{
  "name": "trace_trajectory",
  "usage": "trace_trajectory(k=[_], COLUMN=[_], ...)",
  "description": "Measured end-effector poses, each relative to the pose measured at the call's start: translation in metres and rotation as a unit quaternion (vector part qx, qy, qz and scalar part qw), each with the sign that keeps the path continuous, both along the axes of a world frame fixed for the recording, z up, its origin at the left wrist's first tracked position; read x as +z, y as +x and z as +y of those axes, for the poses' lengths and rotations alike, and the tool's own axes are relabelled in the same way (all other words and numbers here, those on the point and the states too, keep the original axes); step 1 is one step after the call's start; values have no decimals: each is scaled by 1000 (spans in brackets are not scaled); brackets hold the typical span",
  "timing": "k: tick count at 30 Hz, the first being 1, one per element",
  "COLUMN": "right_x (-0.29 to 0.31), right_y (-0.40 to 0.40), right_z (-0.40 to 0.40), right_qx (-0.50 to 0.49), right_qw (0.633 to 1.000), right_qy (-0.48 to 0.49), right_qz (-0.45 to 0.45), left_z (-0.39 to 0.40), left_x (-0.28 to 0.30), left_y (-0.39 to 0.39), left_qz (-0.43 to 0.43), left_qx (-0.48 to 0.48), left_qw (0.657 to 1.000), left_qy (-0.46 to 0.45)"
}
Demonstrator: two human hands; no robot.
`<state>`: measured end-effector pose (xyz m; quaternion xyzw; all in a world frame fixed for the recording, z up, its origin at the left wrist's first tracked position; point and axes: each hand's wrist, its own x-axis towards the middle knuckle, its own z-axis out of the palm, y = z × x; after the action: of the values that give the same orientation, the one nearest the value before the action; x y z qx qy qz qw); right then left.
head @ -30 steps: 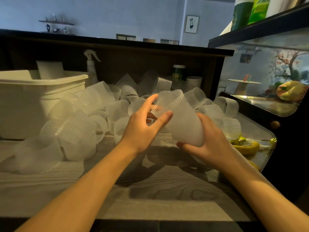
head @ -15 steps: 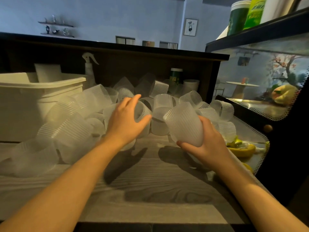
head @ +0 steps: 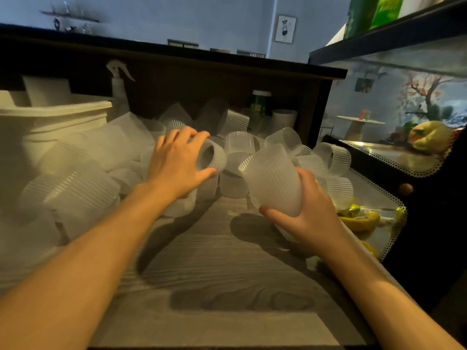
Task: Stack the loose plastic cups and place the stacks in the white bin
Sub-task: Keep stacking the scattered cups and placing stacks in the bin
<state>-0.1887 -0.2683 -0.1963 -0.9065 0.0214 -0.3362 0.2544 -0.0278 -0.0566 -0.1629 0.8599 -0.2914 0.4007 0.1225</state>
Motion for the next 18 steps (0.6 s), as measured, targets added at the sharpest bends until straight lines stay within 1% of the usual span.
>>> trace_trajectory(k=[2, 6, 10, 15, 18], right_x=[0, 0, 0, 1, 0], right_y=[0, -2, -5, -6, -6], right_z=[2, 3, 4, 4, 3], right_qx=[5, 7, 8, 11, 10], right_qw=[1000, 1000, 1000, 1000, 1000], right_qy=[-4, -1, -4, -8, -24], right_qz=[-3, -9, -9, -10, -5], left_z=[2, 3, 7, 7, 4], left_x=[2, 3, 3, 5, 10], left_y=[-5, -14, -20, -32, -42], left_qz=[-11, 6, 17, 61, 94], left_qx=[-30, -98, -128, -165, -224], left_qw=[999, 985, 966, 941, 917], left_qy=[-44, -141, -222, -290, -318])
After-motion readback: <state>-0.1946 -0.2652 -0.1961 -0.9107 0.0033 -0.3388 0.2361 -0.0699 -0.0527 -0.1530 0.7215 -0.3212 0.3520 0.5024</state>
